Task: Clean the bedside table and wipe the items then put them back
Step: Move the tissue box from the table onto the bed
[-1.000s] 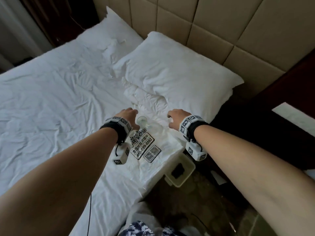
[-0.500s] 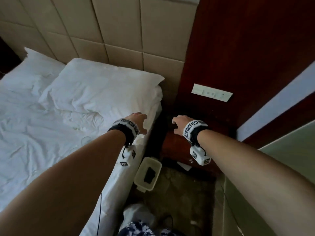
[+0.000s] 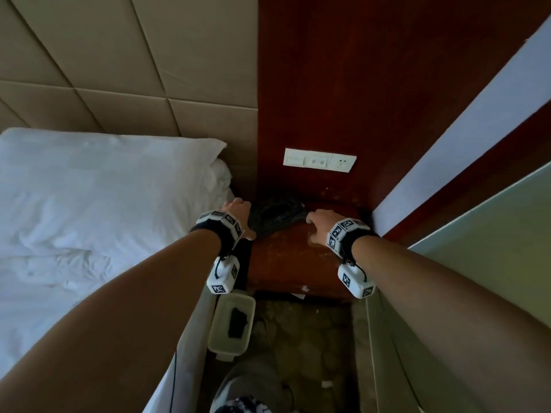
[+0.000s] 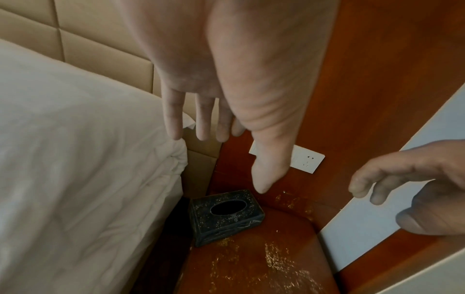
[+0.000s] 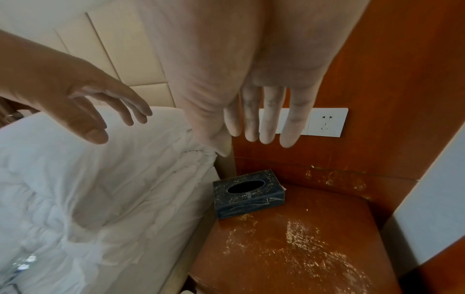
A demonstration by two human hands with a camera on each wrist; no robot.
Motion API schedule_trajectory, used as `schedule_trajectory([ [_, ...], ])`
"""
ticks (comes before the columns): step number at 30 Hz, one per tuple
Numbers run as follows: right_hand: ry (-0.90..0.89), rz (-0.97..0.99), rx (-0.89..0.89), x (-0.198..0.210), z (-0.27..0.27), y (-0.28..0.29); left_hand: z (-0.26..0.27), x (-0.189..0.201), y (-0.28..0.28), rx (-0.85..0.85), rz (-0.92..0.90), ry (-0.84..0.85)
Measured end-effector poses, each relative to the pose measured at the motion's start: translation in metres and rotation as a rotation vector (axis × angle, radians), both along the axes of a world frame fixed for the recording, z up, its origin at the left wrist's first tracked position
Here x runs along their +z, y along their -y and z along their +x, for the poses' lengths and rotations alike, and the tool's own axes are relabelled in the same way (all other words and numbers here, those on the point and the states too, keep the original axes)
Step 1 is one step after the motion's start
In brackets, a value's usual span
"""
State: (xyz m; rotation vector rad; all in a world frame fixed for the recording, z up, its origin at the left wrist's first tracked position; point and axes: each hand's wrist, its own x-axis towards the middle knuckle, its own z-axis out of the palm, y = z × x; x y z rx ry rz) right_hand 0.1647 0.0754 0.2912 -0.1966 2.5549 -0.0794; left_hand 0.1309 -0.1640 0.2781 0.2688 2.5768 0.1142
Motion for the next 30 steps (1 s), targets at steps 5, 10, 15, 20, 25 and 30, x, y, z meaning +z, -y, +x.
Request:
schedule_trajectory([
  [5, 0.056, 0.017, -0.032, -0.022, -0.044, 0.003, -0.046, -0.037, 0.001, 0.022, 0.007, 0.071],
  [10, 0.103, 0.008, -0.063, -0.049, -0.078, 0.004, -0.078, -0.066, -0.006, 0.040, -0.019, 0.099],
  [15, 0.142, 0.010, -0.055, -0.088, -0.114, -0.006, -0.102, -0.098, -0.020, 0.076, -0.037, 0.147],
  [20, 0.152, 0.031, 0.009, -0.136, -0.156, -0.022, -0.122, -0.140, -0.031, 0.136, -0.068, 0.157],
  [25, 0.171, 0.064, 0.121, -0.196, -0.206, -0.038, -0.150, -0.190, -0.040, 0.202, -0.084, 0.173],
  [30, 0.217, 0.065, 0.189, -0.250, -0.243, -0.047, -0.169, -0.239, -0.047, 0.286, -0.094, 0.210],
])
